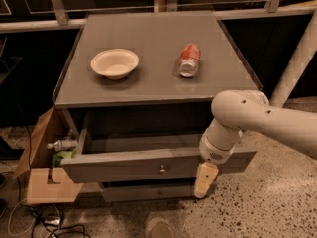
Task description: Open top drawer
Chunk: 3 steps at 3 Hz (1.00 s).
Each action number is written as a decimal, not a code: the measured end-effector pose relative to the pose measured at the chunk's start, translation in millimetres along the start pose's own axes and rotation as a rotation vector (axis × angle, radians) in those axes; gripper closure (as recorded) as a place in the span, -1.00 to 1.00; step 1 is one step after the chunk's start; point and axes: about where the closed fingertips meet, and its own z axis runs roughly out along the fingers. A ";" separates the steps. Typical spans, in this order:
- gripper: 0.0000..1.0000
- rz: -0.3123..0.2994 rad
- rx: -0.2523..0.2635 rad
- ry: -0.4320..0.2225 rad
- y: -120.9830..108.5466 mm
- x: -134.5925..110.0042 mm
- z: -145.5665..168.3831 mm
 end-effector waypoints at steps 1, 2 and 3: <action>-1.00 0.000 0.000 0.000 0.2 0.0 -0.3; -1.00 0.015 -0.020 0.009 14.1 8.5 1.0; -1.00 0.027 -0.048 0.022 33.0 19.8 -0.1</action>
Offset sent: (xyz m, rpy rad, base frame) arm -0.2181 -0.0486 -0.0134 -0.0364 0.3066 -0.1182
